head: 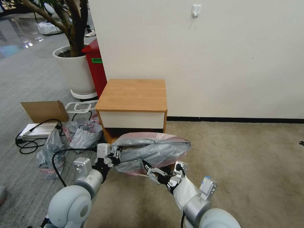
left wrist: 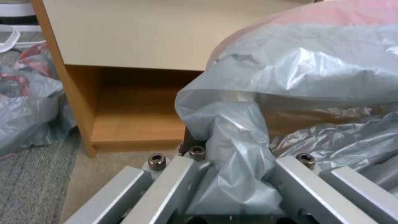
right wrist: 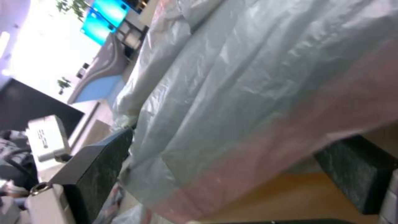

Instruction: Pick up the garbage bag from the table and place it over the trash can.

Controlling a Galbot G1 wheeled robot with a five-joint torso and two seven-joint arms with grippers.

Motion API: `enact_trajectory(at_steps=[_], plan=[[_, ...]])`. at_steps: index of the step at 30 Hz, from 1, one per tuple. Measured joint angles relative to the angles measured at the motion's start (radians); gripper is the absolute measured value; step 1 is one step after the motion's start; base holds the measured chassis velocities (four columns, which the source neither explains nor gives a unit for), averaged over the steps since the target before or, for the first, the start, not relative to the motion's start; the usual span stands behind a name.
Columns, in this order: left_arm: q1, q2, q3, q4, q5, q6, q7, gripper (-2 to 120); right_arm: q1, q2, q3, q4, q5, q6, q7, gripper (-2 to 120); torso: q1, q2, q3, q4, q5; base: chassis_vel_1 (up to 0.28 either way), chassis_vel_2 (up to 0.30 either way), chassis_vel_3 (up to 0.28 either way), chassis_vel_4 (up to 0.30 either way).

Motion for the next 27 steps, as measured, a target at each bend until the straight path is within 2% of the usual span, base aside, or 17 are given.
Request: enact_trajectory(at_steps=[5, 9, 10, 14, 17, 19, 21, 23, 24, 25, 27], plan=[[0.001, -0.002, 0.000, 0.000, 0.000, 0.001, 0.000, 5, 0.002, 0.013, 0.001, -0.012, -0.001, 0.026, -0.041, 100, 0.000, 0.000, 0.000, -0.0001, 0.0001, 0.000, 0.000, 0.000, 0.000], [0.001, -0.005, 0.002, 0.006, -0.002, 0.003, -0.002, 5, 0.000, 0.035, -0.009, -0.041, -0.023, 0.084, -0.153, 96, 0.000, 0.000, 0.000, 0.0000, 0.0000, 0.000, 0.000, 0.000, 0.000], [0.001, -0.005, 0.002, 0.006, -0.002, 0.003, -0.002, 5, 0.000, 0.035, -0.009, -0.041, -0.023, 0.084, -0.153, 96, 0.000, 0.000, 0.000, 0.0000, 0.0000, 0.000, 0.000, 0.000, 0.000], [0.005, -0.009, 0.003, 0.003, -0.006, 0.004, -0.003, 5, 0.006, 0.052, -0.018, -0.079, -0.038, 0.100, -0.175, 86, 0.000, 0.000, 0.000, 0.0000, 0.0000, 0.000, 0.000, 0.000, 0.000], [0.007, -0.011, 0.004, -0.001, -0.008, 0.004, -0.004, 5, 0.012, 0.062, -0.021, -0.098, -0.042, 0.110, -0.176, 71, 0.000, 0.000, 0.000, -0.0001, 0.0001, 0.000, 0.000, 0.000, 0.000], [0.007, -0.011, 0.004, -0.002, -0.008, 0.004, -0.004, 5, 0.012, 0.065, -0.022, -0.101, -0.044, 0.112, -0.177, 68, 0.000, 0.000, 0.000, -0.0001, 0.0001, 0.000, 0.000, 0.000, 0.000], [0.007, -0.010, 0.001, -0.002, -0.023, 0.005, -0.008, 5, 0.013, 0.069, -0.025, -0.101, -0.047, 0.117, -0.183, 54, 0.000, 0.000, 0.000, 0.0000, 0.0001, 0.000, 0.000, 0.000, 0.000], [0.007, -0.010, 0.000, -0.001, -0.030, 0.006, -0.013, 5, 0.013, 0.070, -0.026, -0.101, -0.049, 0.118, -0.185, 52, 0.000, 0.000, 0.000, -0.0001, 0.0001, 0.000, 0.000, 0.000, 0.000], [0.006, -0.010, -0.001, 0.001, -0.034, 0.006, -0.016, 5, 0.013, 0.071, -0.025, -0.101, -0.051, 0.120, -0.187, 44, 0.000, 0.000, 0.000, -0.0001, 0.0001, 0.000, 0.000, 0.000, 0.000], [0.006, -0.010, -0.001, 0.001, -0.034, 0.006, -0.016, 5, 0.013, 0.071, -0.025, -0.101, -0.051, 0.120, -0.187, 44, 0.000, 0.000, 0.000, -0.0001, 0.0001, 0.000, 0.000, 0.000, 0.000], [0.004, -0.011, -0.004, 0.007, -0.036, 0.007, -0.019, 5, 0.010, 0.071, -0.022, -0.100, -0.054, 0.122, -0.189, 37, 0.000, 0.000, 0.000, -0.0001, 0.0001, 0.000, 0.000, 0.000, 0.000]])
